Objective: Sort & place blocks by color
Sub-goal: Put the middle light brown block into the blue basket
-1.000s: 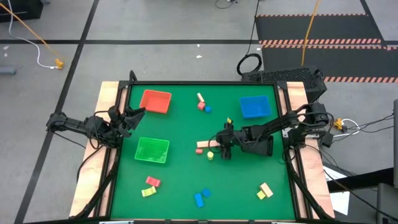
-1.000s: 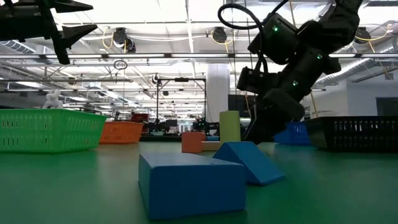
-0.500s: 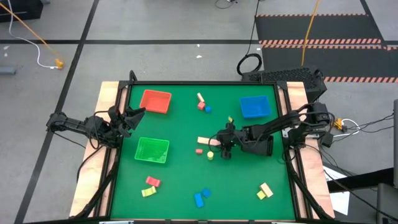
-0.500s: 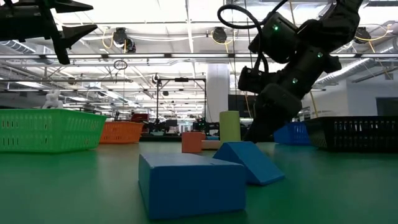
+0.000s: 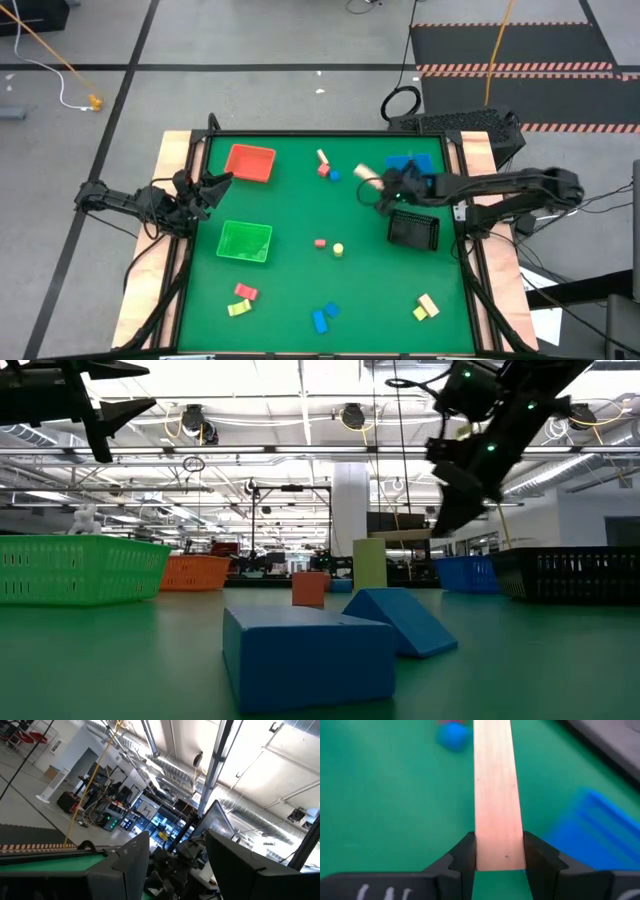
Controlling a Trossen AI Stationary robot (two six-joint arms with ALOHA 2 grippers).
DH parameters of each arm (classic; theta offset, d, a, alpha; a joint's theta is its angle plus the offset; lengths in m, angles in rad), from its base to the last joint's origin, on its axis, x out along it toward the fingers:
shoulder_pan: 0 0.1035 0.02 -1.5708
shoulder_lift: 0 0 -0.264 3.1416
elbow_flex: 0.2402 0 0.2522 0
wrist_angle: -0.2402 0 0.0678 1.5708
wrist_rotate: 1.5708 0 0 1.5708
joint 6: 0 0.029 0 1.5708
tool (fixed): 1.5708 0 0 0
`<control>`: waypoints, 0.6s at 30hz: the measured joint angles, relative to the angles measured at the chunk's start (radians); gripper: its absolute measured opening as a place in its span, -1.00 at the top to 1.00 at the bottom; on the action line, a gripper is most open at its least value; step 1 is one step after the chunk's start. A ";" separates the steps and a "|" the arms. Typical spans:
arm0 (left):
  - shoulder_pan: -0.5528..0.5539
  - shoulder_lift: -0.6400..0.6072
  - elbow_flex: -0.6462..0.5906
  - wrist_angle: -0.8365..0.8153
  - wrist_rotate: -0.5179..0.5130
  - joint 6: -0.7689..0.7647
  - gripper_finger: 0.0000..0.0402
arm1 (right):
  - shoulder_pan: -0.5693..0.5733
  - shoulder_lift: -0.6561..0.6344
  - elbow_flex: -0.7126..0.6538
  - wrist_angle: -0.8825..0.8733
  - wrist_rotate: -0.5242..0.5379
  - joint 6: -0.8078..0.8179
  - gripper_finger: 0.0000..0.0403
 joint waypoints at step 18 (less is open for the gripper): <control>0.000 0.000 0.000 0.006 0.000 0.000 0.03 | -0.183 -0.161 0.000 -0.361 0.104 0.086 0.42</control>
